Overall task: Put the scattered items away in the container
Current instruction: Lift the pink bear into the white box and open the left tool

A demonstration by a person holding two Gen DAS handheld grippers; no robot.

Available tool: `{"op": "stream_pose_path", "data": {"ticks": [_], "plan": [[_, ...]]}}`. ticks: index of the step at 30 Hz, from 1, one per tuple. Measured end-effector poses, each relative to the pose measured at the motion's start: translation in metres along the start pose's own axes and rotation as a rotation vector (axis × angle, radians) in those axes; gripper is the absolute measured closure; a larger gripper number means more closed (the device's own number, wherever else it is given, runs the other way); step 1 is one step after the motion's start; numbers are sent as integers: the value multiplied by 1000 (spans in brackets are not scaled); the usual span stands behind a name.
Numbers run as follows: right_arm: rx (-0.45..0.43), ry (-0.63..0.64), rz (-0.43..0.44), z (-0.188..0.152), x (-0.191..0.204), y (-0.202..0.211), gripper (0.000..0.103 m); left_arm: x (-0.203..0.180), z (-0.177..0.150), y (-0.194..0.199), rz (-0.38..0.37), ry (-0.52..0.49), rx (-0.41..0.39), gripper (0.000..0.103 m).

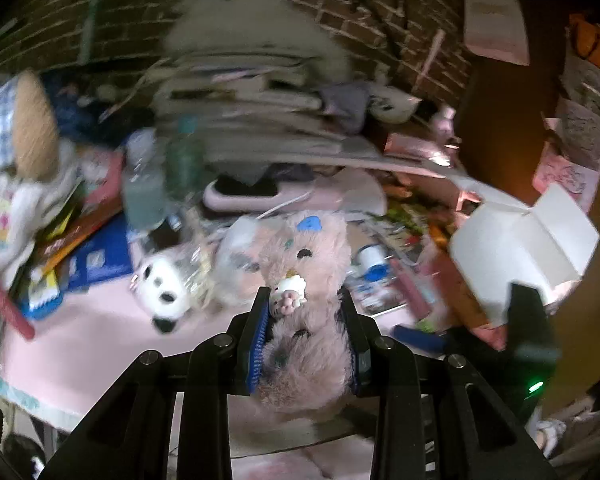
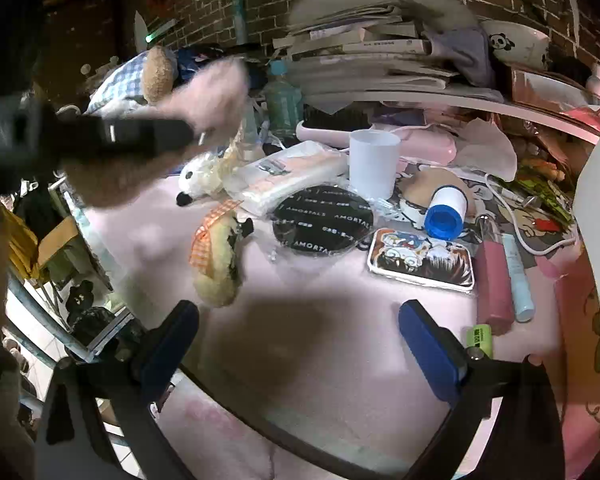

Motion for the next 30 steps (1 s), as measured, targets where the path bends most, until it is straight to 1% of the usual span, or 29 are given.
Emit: {"op": "stream_pose_path", "data": {"ticks": [2, 3, 8, 13, 14, 15, 19, 20, 23, 24, 28, 30], "plan": [[-5, -1, 12, 0, 1, 0, 3, -10, 7, 1, 19, -21, -5, 77], [-8, -3, 15, 0, 0, 1, 3, -14, 10, 2, 13, -24, -5, 77], [-18, 3, 6, -1, 1, 1, 3, -50, 22, 5, -59, -82, 16, 77], [-29, 1, 6, -1, 1, 1, 3, -109, 27, 9, -187, -178, 80, 77], [-32, 1, 7, -1, 1, 1, 3, -127, 28, 10, -224, -214, 99, 77], [-33, 1, 9, -1, 0, 1, 3, -139, 28, 10, -245, -238, 115, 77], [-43, 1, 18, -2, 0, 2, 3, -193, 22, 4, -330, -333, 214, 77], [-48, 1, 22, -2, -1, 3, 3, -206, 20, -1, -337, -358, 246, 77], [-62, -4, 31, -3, -2, 4, 3, -243, 12, -19, -316, -451, 323, 77], [-66, -7, 31, -4, -2, 5, 3, -257, 7, -29, -306, -477, 363, 77], [-82, -15, 42, -5, -4, 7, 3, -289, -10, -63, -259, -563, 461, 77], [-89, -23, 54, -5, -5, 8, 3, -302, -21, -83, -243, -592, 528, 77]]}}
Point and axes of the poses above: each gripper's, at about its wrist camera, not at the fingertips, and y roughly against the way its jaws point, x to its left, z to its top, the point moved 5 cm from there along -y, roughly the way its jaws point, and after that the axes turned 14 degrees about y, right-handed, at the moved point
